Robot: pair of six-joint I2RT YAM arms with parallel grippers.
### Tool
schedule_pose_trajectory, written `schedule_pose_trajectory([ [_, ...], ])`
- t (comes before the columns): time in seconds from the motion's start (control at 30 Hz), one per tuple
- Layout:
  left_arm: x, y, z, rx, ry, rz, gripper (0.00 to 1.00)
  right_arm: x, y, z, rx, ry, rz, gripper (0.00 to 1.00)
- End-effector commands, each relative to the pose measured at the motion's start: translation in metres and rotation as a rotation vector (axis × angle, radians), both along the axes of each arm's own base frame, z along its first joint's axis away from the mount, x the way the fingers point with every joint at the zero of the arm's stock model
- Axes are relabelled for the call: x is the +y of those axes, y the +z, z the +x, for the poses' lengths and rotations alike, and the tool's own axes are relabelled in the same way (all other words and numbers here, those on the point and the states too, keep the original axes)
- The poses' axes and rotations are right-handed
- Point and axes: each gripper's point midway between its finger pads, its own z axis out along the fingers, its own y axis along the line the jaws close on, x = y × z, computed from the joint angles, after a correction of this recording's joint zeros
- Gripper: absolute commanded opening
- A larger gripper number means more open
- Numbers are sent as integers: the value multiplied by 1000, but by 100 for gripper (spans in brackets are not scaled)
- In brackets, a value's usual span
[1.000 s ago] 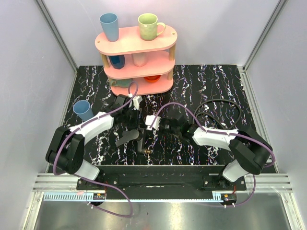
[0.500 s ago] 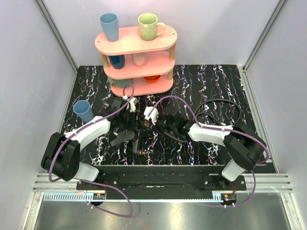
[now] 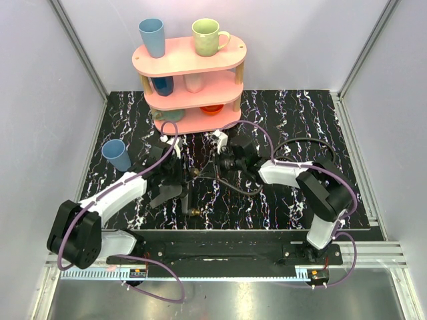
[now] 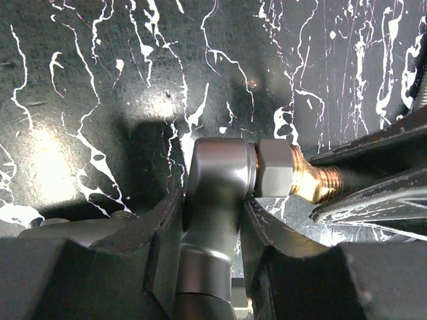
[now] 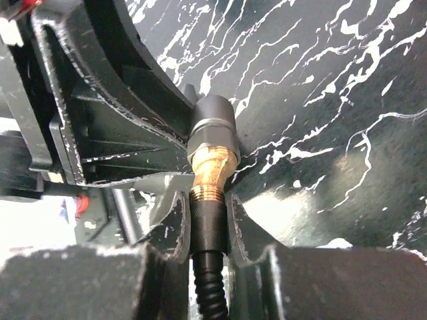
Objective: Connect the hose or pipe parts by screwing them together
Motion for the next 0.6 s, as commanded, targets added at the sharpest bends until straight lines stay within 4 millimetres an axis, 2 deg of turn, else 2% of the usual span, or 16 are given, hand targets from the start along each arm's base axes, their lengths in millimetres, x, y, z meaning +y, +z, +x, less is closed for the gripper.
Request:
schedule_pose_trajectory([
  [0.0,-11,40,29,-136,90,-108,0,25,74,4,194,-2,280,5],
  [0.1,-9,47,30,-162,105,-114,0,23,68,3,272,-12,293,12],
  [0.23,-12,56,28,-177,69,-133,0,19,62,1,265,-20,280,29],
  [0.27,-13,54,27,-164,59,-133,0,18,62,0,237,-14,275,37],
  [0.37,-12,51,25,-120,48,-123,0,11,59,3,188,-35,227,47],
  [0.4,-12,46,22,-92,40,-118,0,8,60,2,179,-42,207,55],
  [0.57,-8,41,20,-51,26,-116,0,-6,62,14,45,-60,108,67],
])
